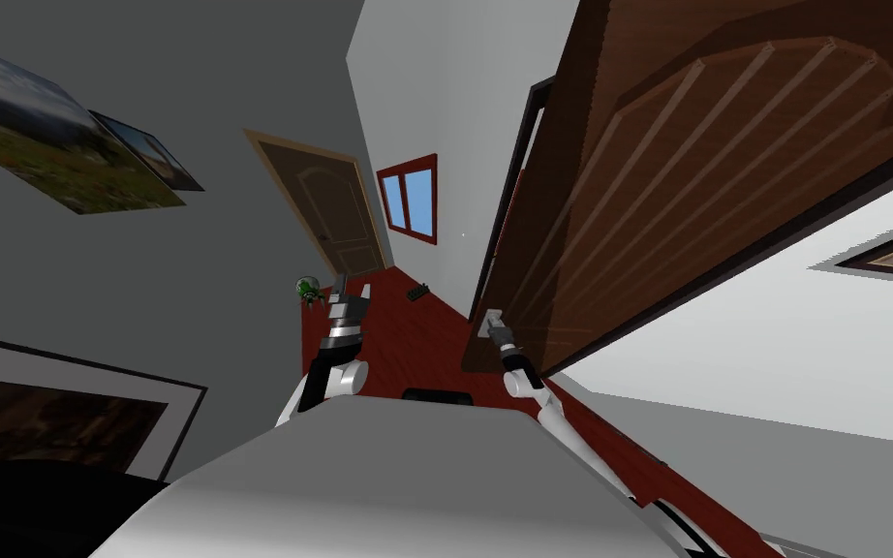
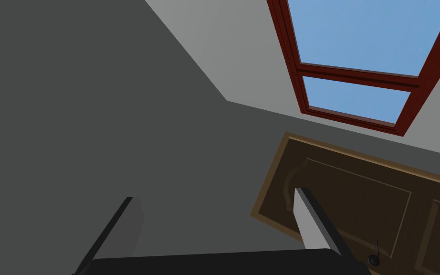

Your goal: Pull the door open

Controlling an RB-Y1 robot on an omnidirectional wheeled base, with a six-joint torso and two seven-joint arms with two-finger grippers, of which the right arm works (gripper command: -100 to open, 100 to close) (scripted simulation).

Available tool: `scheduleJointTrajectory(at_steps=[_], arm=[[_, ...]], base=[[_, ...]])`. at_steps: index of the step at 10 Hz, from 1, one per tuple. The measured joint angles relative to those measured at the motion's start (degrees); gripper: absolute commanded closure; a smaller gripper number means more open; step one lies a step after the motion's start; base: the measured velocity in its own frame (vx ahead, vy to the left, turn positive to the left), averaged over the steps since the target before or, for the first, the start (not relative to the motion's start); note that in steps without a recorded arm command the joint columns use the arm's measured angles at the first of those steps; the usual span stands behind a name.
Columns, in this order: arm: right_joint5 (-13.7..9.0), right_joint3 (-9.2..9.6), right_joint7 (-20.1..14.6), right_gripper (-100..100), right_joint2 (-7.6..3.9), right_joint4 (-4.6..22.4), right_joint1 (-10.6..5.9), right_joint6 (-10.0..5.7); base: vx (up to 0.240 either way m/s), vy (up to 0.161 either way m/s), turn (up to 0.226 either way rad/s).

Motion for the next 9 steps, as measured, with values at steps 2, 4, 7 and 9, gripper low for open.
scheduleJointTrajectory(at_steps=[2,4,7,9], arm=[[0.4,1.47,-0.3,100,-0.24,-1.1,0.66,-0.24],[0.9,2.32,-0.3,100,-0.69,-1.4,1.9,-0.46],[2.3,4.08,-0.6,100,-3.14,-4.0,5.03,-2.95],[2.9,4.7,-0.9,100,-4.76,-6.1,7.13,-4.43]], base=[[-0.131,-0.07,-0.006],[0.099,-0.043,0.012],[0.036,-0.014,0.038],[-0.028,-0.024,0.055]])
